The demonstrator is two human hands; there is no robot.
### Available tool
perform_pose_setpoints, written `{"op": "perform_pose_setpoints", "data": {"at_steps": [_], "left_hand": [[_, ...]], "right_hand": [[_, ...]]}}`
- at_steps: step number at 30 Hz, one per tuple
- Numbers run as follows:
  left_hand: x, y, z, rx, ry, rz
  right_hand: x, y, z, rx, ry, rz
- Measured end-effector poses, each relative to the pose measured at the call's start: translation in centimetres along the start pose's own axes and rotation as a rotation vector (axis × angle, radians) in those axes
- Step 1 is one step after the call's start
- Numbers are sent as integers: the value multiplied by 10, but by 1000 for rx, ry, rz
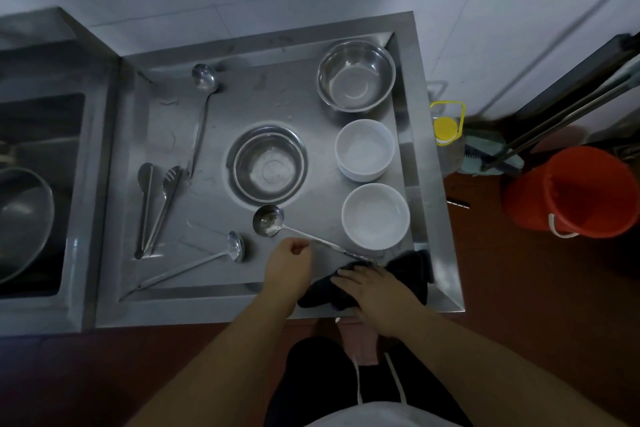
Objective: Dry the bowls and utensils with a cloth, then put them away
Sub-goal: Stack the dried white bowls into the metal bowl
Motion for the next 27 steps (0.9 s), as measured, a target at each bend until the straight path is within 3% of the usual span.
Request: {"op": "perform_pose_setpoints", "data": {"at_steps": [8, 11, 14, 16, 18, 21, 27], "left_hand": [[14, -16, 10, -65, -12, 4], [25, -25, 12, -59, -39, 60], [34, -42, 14, -89, -21, 175], [35, -57, 15, -141, 29, 291], [33, -71, 17, -192, 116, 425], [31, -86, 20, -213, 251, 616], [22, -104, 8, -280, 286, 663]], "right_hand": [[48, 28, 41, 247, -104, -92], [98, 37, 60, 266, -360, -154], [141, 45, 75, 327, -733, -706], [144, 50, 67, 378, -814, -1261], [137, 55, 51, 369, -793, -1630], [127, 54, 32, 315, -778, -1789], [119, 30, 11, 281, -780, -1849]]}}
Point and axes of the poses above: each hand's wrist, its own z-axis away from the middle knuckle, its own y-axis out of the back of the hand, x = y × z, the point moved 7 cm from there along -z, towards the middle knuckle, and after that the axes turned 11 degrees about z, right-handed, at the moved point
